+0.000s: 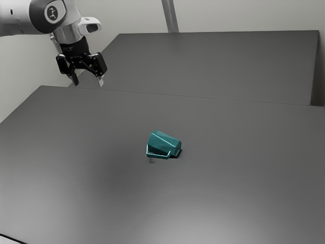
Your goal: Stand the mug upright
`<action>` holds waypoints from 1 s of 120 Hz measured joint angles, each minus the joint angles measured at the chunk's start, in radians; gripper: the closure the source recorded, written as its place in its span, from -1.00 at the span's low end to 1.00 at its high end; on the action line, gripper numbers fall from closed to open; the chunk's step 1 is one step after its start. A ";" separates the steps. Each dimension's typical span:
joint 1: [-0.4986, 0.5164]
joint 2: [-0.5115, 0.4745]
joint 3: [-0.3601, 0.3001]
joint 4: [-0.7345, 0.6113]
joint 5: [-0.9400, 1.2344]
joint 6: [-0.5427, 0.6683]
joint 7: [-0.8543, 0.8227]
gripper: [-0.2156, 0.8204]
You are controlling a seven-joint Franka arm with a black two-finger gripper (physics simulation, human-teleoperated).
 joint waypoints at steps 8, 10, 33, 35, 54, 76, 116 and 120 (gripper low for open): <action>-0.002 0.000 0.000 0.000 0.000 0.000 0.000 -0.55; -0.003 0.000 0.000 0.000 0.000 0.000 0.000 -0.55; -0.008 0.000 0.004 -0.021 -0.037 0.032 0.009 -0.55; -0.009 0.001 0.005 -0.026 -0.043 0.039 0.011 -0.55; -0.009 0.008 0.016 -0.075 -0.138 0.121 0.038 -0.55; 0.015 0.011 0.021 -0.189 -0.274 0.249 0.085 -0.55; 0.086 0.020 0.034 -0.408 -0.605 0.491 0.239 -0.55; 0.092 0.022 0.034 -0.422 -0.641 0.507 0.260 -0.55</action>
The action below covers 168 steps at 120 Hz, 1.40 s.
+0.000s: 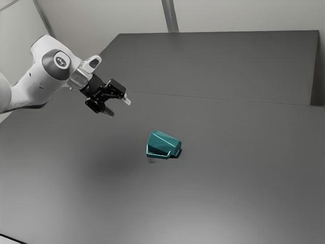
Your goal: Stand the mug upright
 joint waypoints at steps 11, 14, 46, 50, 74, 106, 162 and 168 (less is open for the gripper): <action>0.007 0.012 0.006 -0.049 -0.109 0.037 0.065 -0.55; 0.007 0.013 0.007 -0.067 -0.140 0.048 0.084 -0.55; -0.003 0.045 0.014 -0.206 -0.410 0.123 0.302 -0.55; -0.002 0.051 0.015 -0.215 -0.442 0.129 0.330 -0.55; 0.002 0.108 0.020 -0.228 -0.587 0.144 0.493 -0.55; -0.005 0.178 0.021 -0.194 -0.653 0.155 0.655 -0.55; -0.054 0.195 0.021 -0.197 -0.668 0.160 0.811 -0.55; -0.057 0.195 0.021 -0.196 -0.668 0.159 0.821 -0.55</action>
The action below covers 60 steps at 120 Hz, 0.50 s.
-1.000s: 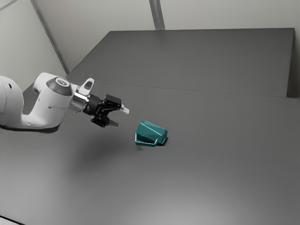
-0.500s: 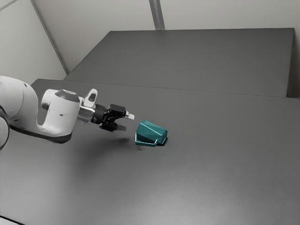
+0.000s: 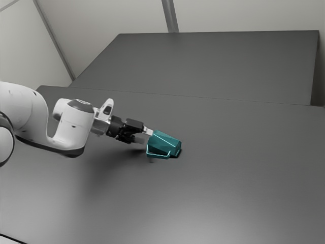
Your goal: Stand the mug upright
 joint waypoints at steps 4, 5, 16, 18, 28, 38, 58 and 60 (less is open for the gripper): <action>-0.001 0.000 0.000 0.000 0.000 -0.001 0.006 -0.55; -0.001 0.000 0.000 0.000 0.000 -0.001 0.008 -0.55; -0.008 -0.001 0.000 0.000 0.000 -0.003 0.023 -0.55; -0.009 0.000 0.000 0.000 0.000 -0.003 0.026 -0.55; -0.018 0.001 0.000 0.000 -0.001 -0.005 0.037 -0.55; -0.025 0.002 0.000 0.000 -0.001 -0.006 0.047 -0.55; -0.041 0.002 0.000 0.001 -0.002 -0.008 0.064 -0.55; -0.042 0.003 0.000 0.001 -0.002 -0.008 0.065 -0.55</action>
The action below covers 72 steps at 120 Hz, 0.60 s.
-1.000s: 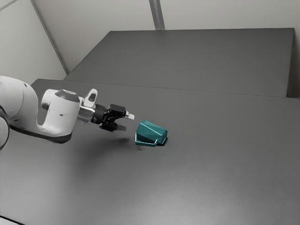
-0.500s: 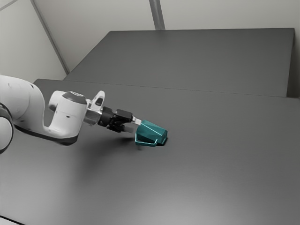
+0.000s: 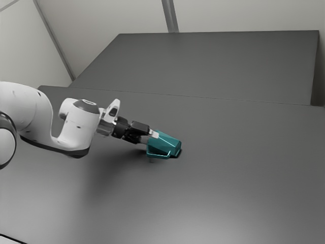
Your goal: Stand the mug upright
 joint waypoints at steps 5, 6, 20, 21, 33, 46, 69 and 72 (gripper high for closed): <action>-0.004 0.002 0.000 0.000 0.000 0.000 0.003 -0.55; -0.005 0.002 0.000 0.000 0.000 0.000 0.004 -0.55; -0.010 0.006 0.000 -0.002 -0.006 -0.002 0.012 -0.50; -0.010 0.006 0.000 -0.002 -0.007 -0.002 0.013 -0.49; -0.015 0.007 0.000 -0.002 -0.018 -0.003 0.019 -0.28; -0.016 0.007 0.000 -0.002 -0.023 -0.003 0.024 -0.03; -0.016 0.006 0.000 -0.002 -0.026 -0.003 0.032 0.38; -0.016 0.006 0.000 -0.002 -0.026 -0.003 0.033 0.44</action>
